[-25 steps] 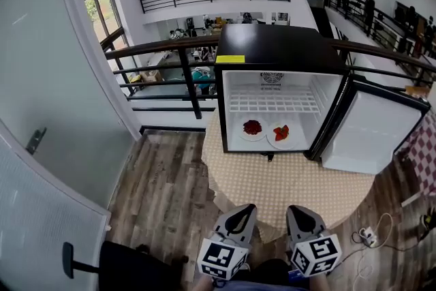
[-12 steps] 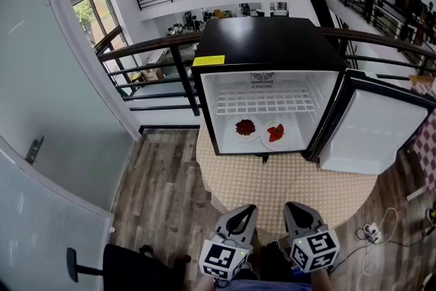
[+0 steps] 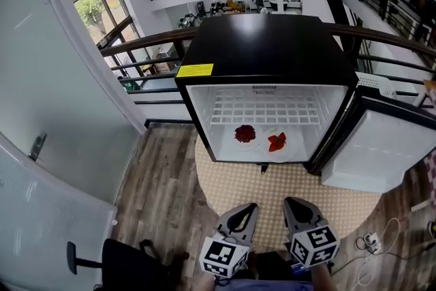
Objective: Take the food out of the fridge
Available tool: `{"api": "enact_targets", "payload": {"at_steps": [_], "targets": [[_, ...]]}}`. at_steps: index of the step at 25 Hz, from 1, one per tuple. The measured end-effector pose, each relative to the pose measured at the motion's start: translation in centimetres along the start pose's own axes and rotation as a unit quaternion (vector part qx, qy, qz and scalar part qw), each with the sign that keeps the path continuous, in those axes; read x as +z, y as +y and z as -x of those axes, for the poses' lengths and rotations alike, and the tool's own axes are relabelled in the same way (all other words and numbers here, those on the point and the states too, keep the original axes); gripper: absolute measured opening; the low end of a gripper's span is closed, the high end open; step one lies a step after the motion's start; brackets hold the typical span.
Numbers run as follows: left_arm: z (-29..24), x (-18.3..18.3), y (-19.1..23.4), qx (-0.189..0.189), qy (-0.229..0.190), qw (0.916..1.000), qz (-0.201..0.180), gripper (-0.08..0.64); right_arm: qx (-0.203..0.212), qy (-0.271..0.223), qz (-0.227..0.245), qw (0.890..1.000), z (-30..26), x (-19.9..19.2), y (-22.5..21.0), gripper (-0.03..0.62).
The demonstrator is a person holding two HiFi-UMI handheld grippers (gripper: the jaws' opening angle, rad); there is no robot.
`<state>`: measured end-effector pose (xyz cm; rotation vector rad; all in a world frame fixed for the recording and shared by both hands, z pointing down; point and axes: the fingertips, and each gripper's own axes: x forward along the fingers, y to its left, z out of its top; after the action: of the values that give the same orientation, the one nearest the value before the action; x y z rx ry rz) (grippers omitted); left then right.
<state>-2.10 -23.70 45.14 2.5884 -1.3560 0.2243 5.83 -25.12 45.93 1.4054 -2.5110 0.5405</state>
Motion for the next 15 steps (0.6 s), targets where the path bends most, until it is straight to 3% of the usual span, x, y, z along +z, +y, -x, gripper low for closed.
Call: {"api": "enact_targets", "payload": {"at_steps": [4, 10, 15], "targets": [[-1.8, 0.8, 0.7, 0.019, 0.001, 0.9998, -0.006, 0.009, 0.023, 0.003, 0.004, 1.000, -1.3, 0.7, -0.8, 0.017], [-4.0, 1.3, 1.9, 0.040, -0.007, 0.9991, 0.016, 0.009, 0.051, 0.006, 0.001, 0.999, -2.8, 1.4, -2.1, 0.017], [-6.1, -0.3, 2.9, 0.026, 0.028, 0.9991, 0.019, 0.008, 0.052, 0.016, -0.026, 0.998, -4.6, 1.2, -3.8, 0.017]]}}
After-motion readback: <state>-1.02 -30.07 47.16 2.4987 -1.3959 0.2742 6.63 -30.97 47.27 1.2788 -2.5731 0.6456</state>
